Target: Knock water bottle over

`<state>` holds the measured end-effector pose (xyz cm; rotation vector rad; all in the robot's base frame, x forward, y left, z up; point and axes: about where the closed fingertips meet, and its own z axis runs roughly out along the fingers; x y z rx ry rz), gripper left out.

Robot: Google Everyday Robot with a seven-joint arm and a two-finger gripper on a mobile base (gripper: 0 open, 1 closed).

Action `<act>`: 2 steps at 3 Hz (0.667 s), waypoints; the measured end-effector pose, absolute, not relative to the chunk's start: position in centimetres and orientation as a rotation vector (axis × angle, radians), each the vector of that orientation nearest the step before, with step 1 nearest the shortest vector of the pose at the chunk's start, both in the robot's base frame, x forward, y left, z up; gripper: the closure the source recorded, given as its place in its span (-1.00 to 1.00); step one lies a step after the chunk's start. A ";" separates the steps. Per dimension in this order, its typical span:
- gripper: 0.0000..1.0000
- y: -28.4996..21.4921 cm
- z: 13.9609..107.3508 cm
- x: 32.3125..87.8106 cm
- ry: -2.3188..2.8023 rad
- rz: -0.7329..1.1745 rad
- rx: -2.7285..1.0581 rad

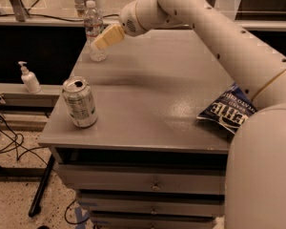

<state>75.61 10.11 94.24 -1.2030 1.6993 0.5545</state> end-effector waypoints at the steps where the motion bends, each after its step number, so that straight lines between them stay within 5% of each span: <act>1: -1.00 11.7 93.9 77.5 1.683 0.602 -1.158; 2: -1.00 13.9 93.6 78.8 1.664 0.652 -1.136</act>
Offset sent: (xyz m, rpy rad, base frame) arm 0.0495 0.0583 -0.0048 0.1580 0.0280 0.0161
